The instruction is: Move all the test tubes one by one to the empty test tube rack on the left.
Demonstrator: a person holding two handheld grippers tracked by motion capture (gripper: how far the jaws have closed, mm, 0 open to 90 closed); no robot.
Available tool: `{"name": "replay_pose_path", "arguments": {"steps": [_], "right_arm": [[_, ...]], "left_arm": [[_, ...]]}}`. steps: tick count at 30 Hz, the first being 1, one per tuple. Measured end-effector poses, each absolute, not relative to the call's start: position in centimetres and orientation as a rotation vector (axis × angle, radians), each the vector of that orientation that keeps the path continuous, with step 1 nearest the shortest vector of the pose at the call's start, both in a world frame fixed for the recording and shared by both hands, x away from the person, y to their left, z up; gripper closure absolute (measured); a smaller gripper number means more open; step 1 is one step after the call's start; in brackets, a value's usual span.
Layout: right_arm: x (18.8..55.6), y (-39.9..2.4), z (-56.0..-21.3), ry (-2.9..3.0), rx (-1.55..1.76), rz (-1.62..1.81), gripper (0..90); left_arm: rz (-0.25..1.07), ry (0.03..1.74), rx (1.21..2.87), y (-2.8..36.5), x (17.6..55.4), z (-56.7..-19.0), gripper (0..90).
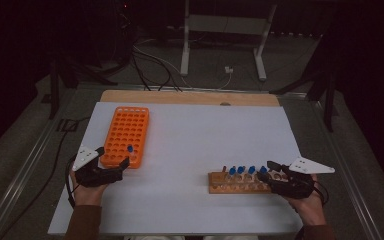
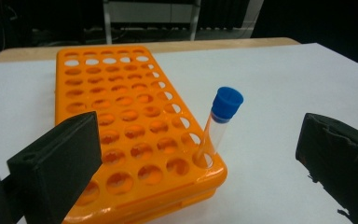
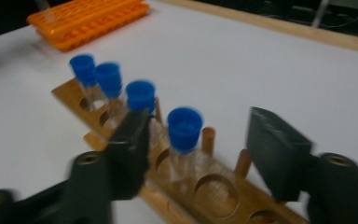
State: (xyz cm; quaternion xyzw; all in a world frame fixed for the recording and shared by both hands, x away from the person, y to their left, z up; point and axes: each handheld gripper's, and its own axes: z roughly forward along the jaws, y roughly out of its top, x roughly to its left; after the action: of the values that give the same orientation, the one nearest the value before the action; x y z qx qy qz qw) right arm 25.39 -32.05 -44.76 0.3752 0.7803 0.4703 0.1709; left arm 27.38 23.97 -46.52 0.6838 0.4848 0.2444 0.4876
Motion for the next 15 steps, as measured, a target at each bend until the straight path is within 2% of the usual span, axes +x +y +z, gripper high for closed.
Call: {"name": "replay_pose_path", "arguments": {"steps": [4, 8, 15], "right_arm": [[25.19, -31.92, -45.3, 2.269, 1.02, 1.329, 62.9], [25.03, -31.62, -45.49, 2.294, 0.971, 1.314, 75.0], [25.0, -31.17, -45.73, 2.286, 0.948, 1.276, 75.3]], "left_arm": [[0.595, 1.182, 1.659, 23.98, 27.41, -46.53, 1.0], [0.595, 1.189, 1.668, 23.86, 27.49, -46.68, 1.0], [0.592, 1.185, 1.68, 23.5, 27.62, -46.81, 1.1]]}}
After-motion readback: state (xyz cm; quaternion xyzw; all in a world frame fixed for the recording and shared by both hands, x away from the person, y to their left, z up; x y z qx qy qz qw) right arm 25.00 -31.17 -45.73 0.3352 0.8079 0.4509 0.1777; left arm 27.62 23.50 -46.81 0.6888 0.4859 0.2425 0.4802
